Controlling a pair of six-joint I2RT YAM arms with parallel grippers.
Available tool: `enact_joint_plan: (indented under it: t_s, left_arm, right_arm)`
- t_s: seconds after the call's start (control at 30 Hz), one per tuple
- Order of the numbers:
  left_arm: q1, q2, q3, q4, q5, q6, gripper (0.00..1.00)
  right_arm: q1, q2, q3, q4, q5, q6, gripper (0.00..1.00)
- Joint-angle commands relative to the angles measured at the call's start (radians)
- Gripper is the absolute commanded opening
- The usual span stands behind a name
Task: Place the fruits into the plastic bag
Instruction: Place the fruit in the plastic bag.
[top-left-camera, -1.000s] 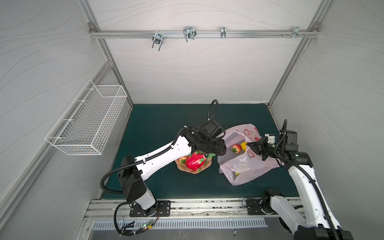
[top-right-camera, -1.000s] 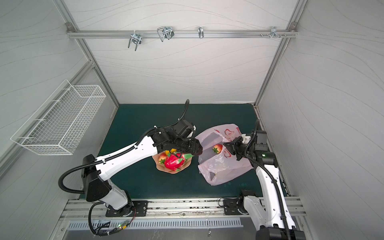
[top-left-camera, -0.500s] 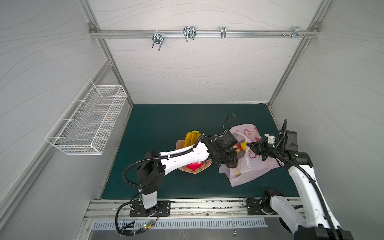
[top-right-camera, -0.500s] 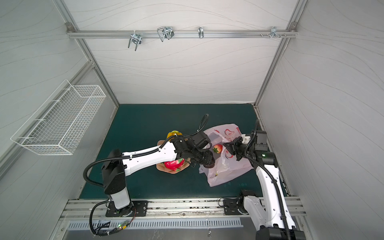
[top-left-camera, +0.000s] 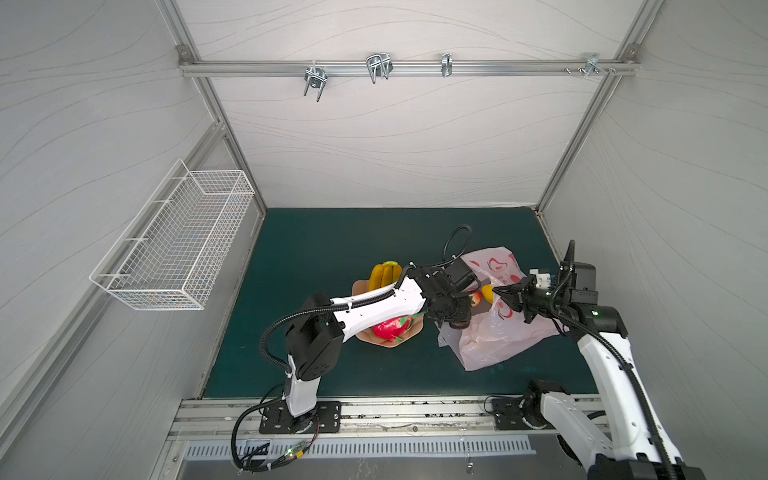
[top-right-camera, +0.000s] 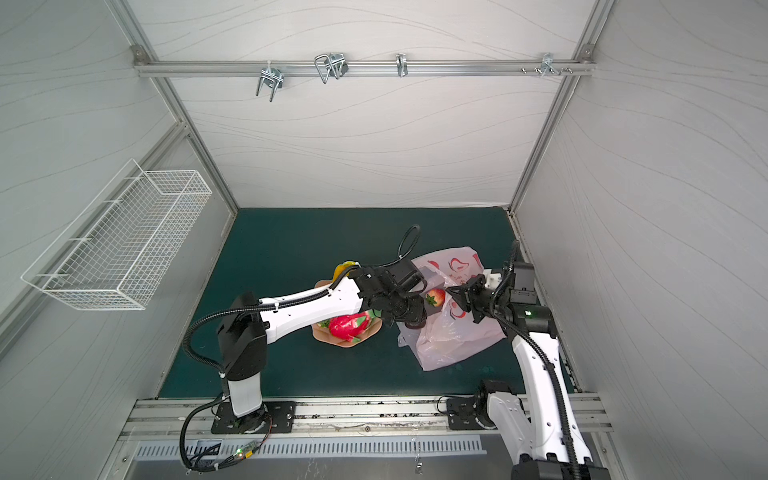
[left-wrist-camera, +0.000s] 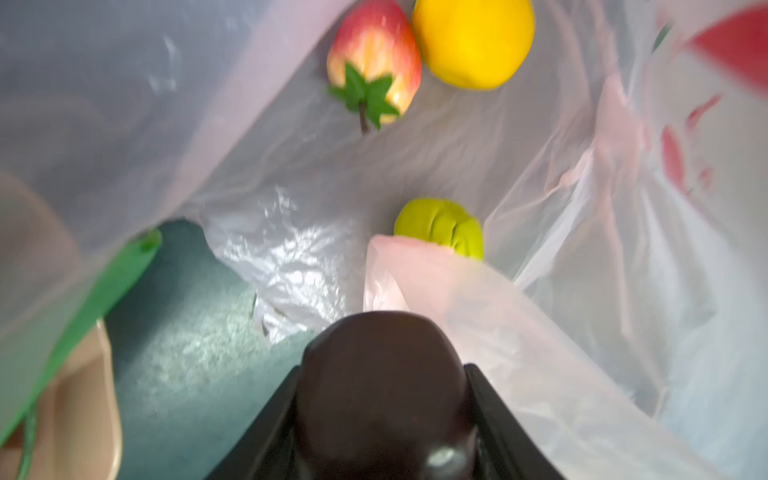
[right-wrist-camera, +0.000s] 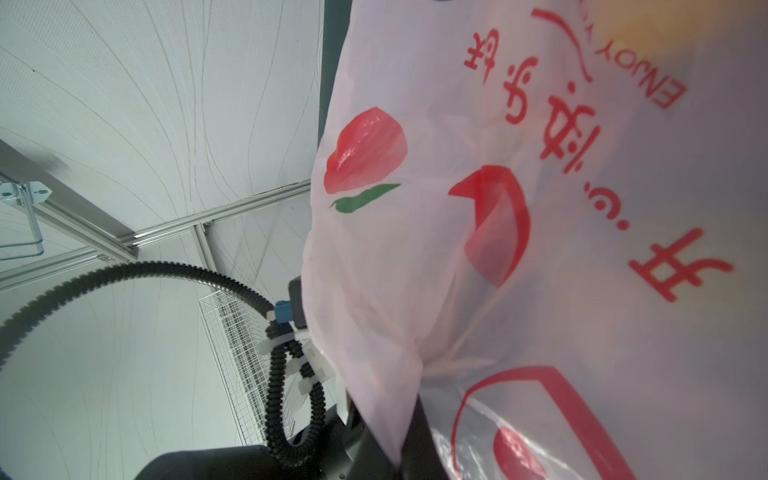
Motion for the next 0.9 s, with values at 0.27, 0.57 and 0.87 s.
enact_joint_plan:
  t_s: [0.27, 0.57, 0.87]
  left_arm:
    - [0.006, 0.213, 0.234, -0.039, 0.019, 0.056, 0.28]
    - [0.006, 0.276, 0.301, 0.083, 0.157, 0.000, 0.31]
    - [-0.004, 0.258, 0.230, 0.275, 0.350, -0.117, 0.35]
  right_arm:
    - [0.007, -0.007, 0.012, -0.020, -0.011, 0.005, 0.00]
    - [0.007, -0.003, -0.003, -0.007, -0.016, 0.005, 0.00]
    - [-0.010, 0.007, -0.034, 0.033, -0.048, 0.014, 0.00]
